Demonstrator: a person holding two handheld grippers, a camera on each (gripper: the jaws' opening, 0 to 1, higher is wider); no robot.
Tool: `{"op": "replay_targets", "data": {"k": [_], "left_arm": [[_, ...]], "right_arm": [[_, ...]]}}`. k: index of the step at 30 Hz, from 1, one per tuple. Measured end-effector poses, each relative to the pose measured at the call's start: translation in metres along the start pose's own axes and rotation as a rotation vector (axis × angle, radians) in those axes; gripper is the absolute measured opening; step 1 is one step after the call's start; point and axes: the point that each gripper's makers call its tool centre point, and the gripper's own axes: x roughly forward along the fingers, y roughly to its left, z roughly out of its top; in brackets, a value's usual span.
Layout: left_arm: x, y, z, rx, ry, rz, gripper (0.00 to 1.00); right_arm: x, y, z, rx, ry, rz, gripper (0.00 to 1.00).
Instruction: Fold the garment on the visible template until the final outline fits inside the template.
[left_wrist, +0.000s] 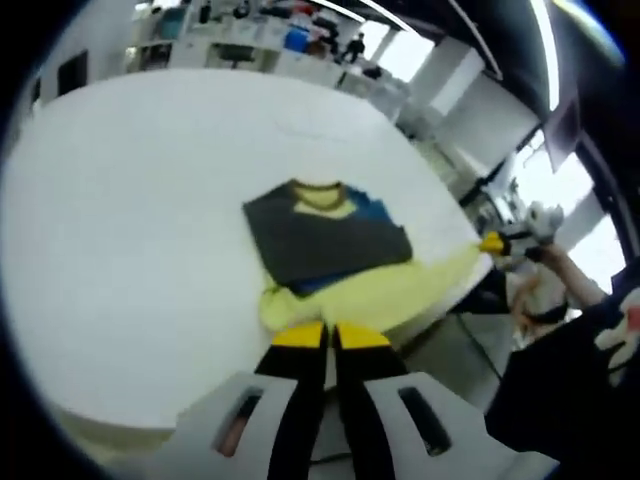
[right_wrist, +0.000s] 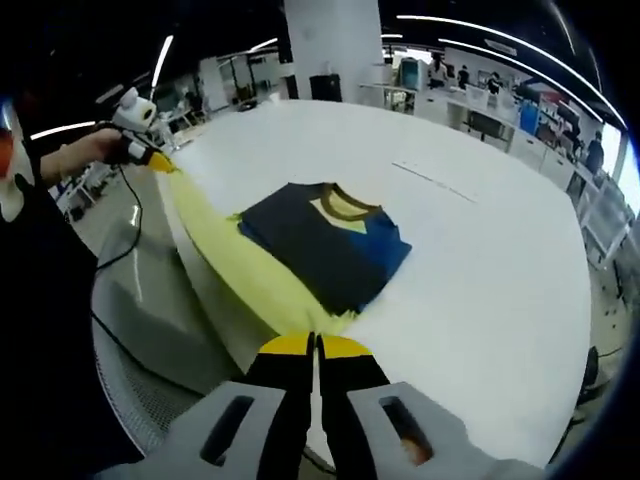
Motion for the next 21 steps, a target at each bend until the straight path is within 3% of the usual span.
{"op": "replay_targets", "data": {"k": [5, 21], "left_arm": [[0.007, 0.006, 0.019, 0.005, -0.021, 0.003, 0.0], [0.029, 0.027, 0.055, 0.015, -0.028, 0.007, 0.0]], "right_arm": [[0.01, -0.019, 0.017, -0.017, -0.016, -0.021, 0.01], [0.029, -0.053, 0.047, -0.022, -0.044, -0.042, 0.01]]}}
